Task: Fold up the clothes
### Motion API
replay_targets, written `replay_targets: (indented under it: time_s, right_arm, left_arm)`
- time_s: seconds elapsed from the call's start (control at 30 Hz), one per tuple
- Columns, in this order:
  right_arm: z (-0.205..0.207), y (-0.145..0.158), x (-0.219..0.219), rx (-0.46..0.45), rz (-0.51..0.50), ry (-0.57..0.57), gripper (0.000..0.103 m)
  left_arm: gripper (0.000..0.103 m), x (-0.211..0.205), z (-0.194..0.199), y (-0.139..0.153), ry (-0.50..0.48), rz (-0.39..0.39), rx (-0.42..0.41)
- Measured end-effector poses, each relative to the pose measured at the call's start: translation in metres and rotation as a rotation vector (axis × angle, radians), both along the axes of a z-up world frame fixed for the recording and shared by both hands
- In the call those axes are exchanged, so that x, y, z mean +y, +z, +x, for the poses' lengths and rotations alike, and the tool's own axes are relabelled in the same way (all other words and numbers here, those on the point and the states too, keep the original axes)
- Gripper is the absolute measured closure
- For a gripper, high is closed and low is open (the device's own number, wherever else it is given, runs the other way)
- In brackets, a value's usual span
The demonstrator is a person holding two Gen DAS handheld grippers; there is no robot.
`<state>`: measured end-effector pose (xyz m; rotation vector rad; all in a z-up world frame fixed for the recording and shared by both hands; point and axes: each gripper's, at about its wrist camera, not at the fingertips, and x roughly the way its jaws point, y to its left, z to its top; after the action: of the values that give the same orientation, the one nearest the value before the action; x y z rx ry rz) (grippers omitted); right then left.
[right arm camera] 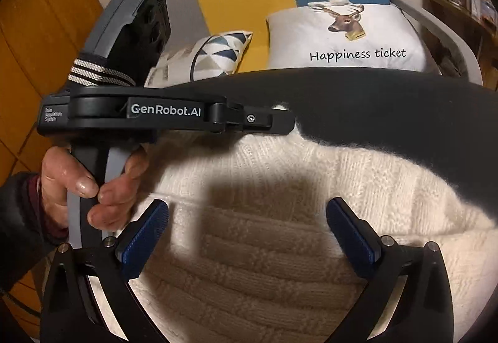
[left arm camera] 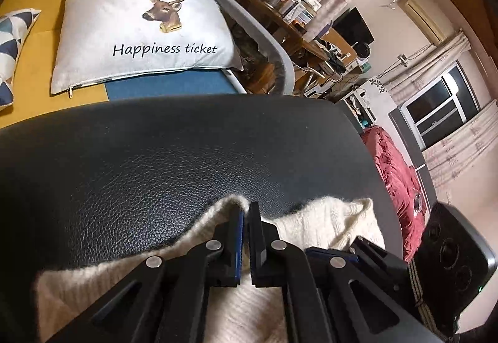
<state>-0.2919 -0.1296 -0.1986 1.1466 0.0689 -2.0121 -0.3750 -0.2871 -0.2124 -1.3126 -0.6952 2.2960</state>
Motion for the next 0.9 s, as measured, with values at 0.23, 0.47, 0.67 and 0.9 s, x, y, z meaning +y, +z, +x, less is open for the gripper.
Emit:
replay_targets:
  time_s: [0.23, 0.47, 0.67, 0.9]
  right_arm:
    - [0.008, -0.004, -0.018, 0.074, 0.115, -0.007, 0.0]
    - [0.008, 0.015, -0.006, 0.014, 0.011, -0.01, 0.0]
    - [0.025, 0.035, -0.054, -0.024, -0.091, 0.24, 0.0]
    - [0.016, 0.023, -0.09, -0.101, -0.142, 0.38, 0.0]
  left_arm:
    - [0.089, -0.046, 0.026, 0.027, 0.143, 0.096, 0.008]
    - [0.086, -0.12, 0.09, 0.05, 0.181, 0.006, 0.005]
    - [0.086, -0.083, 0.093, 0.051, 0.026, -0.331, 0.046]
    - [0.083, -0.072, 0.079, 0.025, -0.096, -0.397, 0.009]
